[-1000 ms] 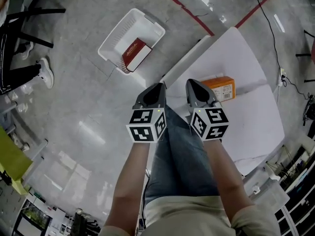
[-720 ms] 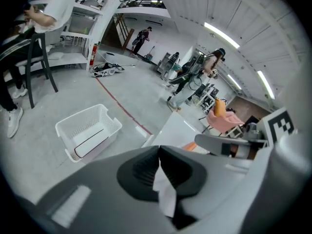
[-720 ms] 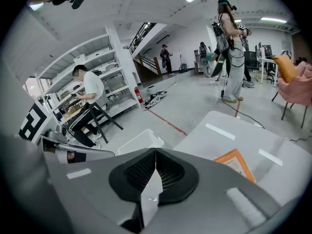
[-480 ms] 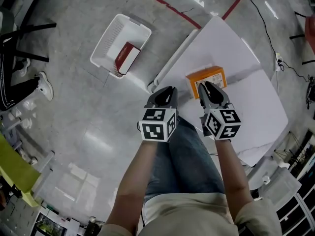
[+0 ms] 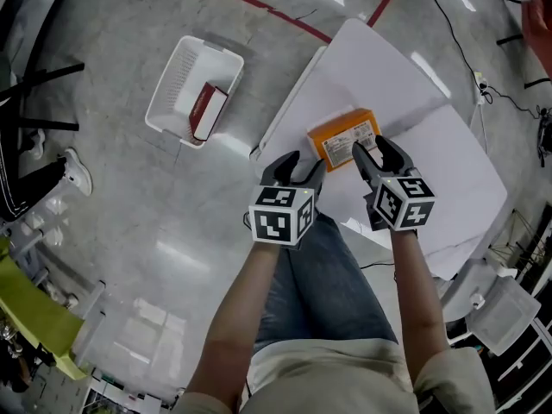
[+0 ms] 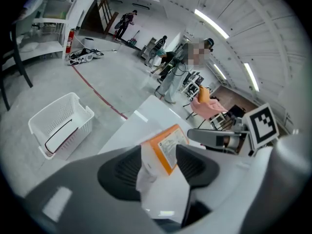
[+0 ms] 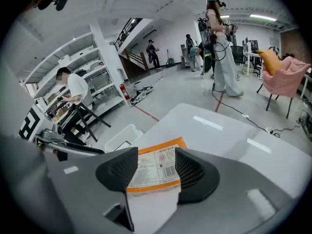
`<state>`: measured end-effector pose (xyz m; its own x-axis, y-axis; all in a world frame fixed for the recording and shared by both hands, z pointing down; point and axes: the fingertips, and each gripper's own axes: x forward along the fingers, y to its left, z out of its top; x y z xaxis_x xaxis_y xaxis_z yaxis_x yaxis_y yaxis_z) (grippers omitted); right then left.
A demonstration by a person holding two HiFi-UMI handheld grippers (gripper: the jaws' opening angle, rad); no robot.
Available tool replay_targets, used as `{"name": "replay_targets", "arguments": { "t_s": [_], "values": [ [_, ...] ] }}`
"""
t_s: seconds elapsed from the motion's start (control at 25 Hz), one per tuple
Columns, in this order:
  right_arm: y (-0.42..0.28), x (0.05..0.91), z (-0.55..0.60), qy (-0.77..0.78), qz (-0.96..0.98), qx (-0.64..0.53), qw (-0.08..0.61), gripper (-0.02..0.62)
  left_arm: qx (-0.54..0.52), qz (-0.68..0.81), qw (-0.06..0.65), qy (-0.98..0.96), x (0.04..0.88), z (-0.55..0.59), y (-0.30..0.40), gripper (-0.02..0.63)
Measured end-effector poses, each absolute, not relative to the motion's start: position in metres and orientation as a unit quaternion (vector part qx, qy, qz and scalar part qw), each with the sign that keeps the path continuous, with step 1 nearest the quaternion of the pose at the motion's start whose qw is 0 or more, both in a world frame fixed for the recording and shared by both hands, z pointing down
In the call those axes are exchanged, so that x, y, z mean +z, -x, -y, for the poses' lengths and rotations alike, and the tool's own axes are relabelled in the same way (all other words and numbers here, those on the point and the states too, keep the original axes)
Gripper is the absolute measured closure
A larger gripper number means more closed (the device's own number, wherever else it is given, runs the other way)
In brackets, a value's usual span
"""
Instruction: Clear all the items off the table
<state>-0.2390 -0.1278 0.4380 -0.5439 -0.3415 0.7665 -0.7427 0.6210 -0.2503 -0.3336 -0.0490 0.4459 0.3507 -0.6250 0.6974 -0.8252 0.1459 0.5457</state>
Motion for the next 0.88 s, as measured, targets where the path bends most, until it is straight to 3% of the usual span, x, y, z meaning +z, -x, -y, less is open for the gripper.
{"name": "replay_targets", "arguments": {
  "t_s": [0.44,0.88],
  "values": [
    [0.217,0.48,0.151,-0.279,0.818,0.309,0.398,0.252,0.123,0.514,0.55,-0.646,0.48,0.059,0.302,0.254],
    [0.233,0.505,0.156,-0.222,0.816,0.337,0.413,0.233,0.133,0.493,0.57,-0.644,0.51,0.07,0.296,0.239]
  ]
}}
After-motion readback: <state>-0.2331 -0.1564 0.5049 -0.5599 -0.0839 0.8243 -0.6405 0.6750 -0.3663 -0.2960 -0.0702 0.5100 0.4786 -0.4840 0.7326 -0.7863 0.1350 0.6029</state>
